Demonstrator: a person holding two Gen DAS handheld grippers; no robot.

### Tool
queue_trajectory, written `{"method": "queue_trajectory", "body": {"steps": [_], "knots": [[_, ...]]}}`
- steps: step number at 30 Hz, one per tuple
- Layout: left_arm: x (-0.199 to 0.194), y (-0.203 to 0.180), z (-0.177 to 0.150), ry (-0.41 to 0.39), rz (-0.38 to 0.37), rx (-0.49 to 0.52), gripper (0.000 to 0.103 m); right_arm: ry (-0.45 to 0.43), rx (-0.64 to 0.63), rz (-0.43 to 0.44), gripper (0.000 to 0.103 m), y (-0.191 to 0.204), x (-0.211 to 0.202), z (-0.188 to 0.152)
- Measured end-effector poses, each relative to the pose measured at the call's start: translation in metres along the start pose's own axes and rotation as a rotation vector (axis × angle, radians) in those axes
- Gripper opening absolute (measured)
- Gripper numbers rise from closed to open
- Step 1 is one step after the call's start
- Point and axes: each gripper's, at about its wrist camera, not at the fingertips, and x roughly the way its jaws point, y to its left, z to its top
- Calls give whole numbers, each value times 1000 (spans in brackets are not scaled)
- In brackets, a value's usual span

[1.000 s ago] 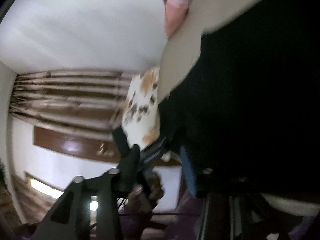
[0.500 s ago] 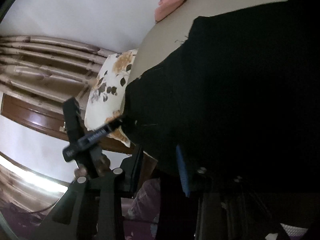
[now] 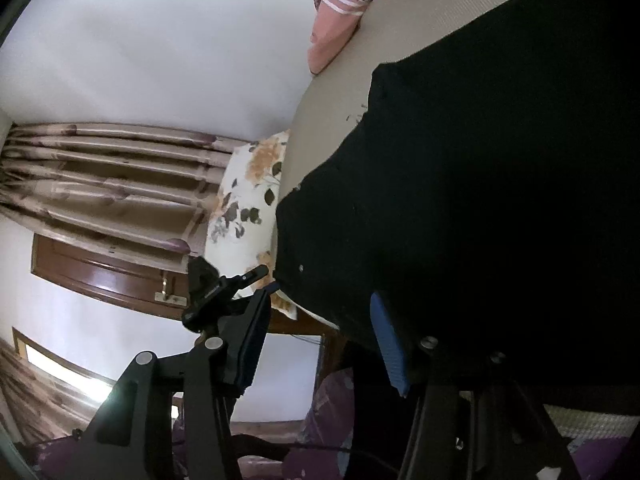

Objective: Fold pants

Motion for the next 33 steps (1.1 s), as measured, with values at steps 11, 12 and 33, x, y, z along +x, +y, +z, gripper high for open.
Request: {"method": "queue_trajectory", "body": {"steps": [11,12,33], "knots": [[18,-11,3,76,-146,-22,85,-5,30,1,56,0,0,-2],[20,-12,6,83,-158,-15,85,-5,31,1,56,0,0,-2],[38,-24,24,101,-334,102,86,-18,92,15,68,-4,1,-2]]}}
